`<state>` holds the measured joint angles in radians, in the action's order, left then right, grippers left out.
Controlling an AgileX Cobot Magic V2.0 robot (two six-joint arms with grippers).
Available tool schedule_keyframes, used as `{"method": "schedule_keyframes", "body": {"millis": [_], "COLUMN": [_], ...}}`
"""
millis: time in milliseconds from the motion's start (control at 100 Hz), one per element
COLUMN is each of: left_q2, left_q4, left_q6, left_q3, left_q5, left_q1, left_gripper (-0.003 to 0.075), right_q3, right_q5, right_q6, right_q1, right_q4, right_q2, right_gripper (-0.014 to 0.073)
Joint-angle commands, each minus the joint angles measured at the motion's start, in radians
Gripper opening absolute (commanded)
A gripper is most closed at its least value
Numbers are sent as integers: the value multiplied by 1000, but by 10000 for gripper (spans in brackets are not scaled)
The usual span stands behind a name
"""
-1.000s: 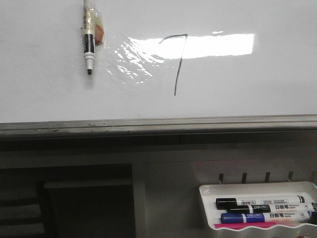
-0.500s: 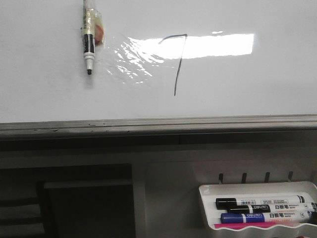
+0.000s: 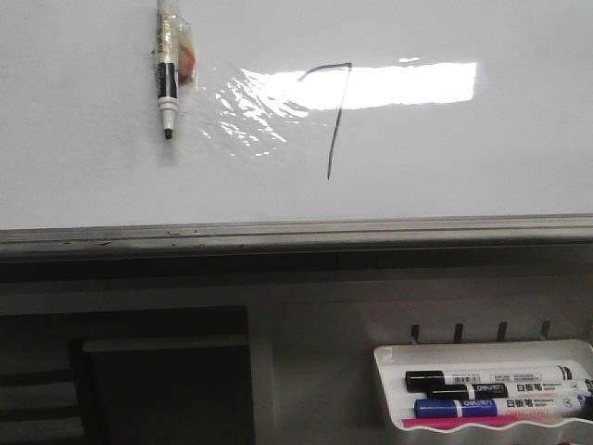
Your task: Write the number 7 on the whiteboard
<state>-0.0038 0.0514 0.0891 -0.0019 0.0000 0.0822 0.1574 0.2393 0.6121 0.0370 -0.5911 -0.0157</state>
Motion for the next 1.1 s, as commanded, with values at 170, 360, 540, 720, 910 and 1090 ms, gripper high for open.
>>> {"method": "schedule_keyframes", "body": {"millis": [170,360,540,720,910,1090], "left_q2": [-30,-30,-30,-30,-30,-30], "left_q4": [10,10,10,10,10,10], "left_q6": [-11,-11,-11,-11,-11,-11], "left_q3": [38,38,37,37,37,37], "left_q5": [-71,-71,-71,-71,-71,-71], "left_q1": [-1,-1,-1,-1,-1,-1], "left_gripper": [-20,-20,-20,-20,-20,-20], "right_q3": [-118,-197,-199,-199,-199,-199], "right_q5": [-291,-250,-226,-227,-229,-227], "right_q6": [-515,-515,-515,-515,-515,-515], "right_q1": [-1,-4,-4,-4,-4,-4], "right_q4": [572,645,661,661,661,661], "right_q2": [-32,49,47,47,47,47], "right_gripper": [-64,-64,-64,-64,-64,-64]}}
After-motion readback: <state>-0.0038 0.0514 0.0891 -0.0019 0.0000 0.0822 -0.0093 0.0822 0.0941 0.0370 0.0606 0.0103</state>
